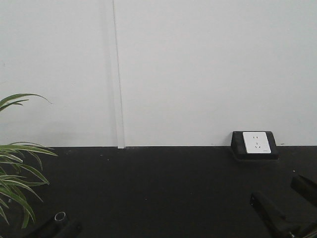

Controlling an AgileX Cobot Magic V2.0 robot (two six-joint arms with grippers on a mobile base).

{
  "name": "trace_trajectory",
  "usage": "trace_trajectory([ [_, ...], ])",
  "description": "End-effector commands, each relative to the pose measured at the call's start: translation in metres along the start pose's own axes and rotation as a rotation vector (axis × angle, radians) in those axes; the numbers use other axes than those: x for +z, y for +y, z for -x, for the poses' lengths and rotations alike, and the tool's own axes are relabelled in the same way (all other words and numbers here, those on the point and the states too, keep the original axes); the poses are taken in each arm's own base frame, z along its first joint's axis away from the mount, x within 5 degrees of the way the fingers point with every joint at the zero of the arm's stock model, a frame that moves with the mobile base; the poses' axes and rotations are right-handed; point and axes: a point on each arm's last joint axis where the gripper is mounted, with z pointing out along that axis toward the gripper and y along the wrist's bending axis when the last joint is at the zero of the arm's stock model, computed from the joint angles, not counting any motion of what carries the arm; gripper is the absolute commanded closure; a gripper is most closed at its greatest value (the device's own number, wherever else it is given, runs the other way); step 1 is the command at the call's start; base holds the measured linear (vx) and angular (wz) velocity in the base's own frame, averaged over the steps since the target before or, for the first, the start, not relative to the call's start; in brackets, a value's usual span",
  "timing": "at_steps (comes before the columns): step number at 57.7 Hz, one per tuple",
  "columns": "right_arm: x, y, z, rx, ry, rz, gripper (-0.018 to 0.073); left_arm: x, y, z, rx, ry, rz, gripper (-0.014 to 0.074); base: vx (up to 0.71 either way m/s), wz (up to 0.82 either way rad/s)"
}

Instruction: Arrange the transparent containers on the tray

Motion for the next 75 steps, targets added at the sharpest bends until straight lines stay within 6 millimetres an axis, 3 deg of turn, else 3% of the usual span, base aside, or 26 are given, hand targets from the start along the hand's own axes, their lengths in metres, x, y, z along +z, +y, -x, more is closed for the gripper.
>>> trace_trajectory([
  [1,0.000,0.000,0.018,-0.007,-0.106,0.001,0.0003,0.002,-0.003,0.032,-0.003,-0.075,-0.003,0.0600,0.00,0.00],
  [18,0.008,0.004,0.003,-0.016,0.022,0.025,0.0003,-0.012,-0.008,0.089,0.123,0.073,0.018,0.0597,0.00,0.00],
  [30,0.035,0.037,-0.018,-0.118,0.050,0.219,0.0003,-0.035,-0.008,0.117,0.182,0.088,0.058,0.0597,0.00,0.00],
  [45,0.053,0.082,-0.033,-0.124,-0.062,0.438,0.0003,-0.045,-0.008,0.121,0.202,0.096,0.069,0.0597,0.00,0.00],
  [68,0.077,0.100,-0.073,-0.014,-0.044,0.545,0.0003,-0.045,-0.008,0.121,0.199,0.103,0.070,0.0597,0.00,0.00],
  [75,0.082,0.103,-0.081,0.015,-0.062,0.557,0.0046,-0.045,-0.008,0.121,0.199,0.103,0.070,0.0597,0.00,0.00],
])
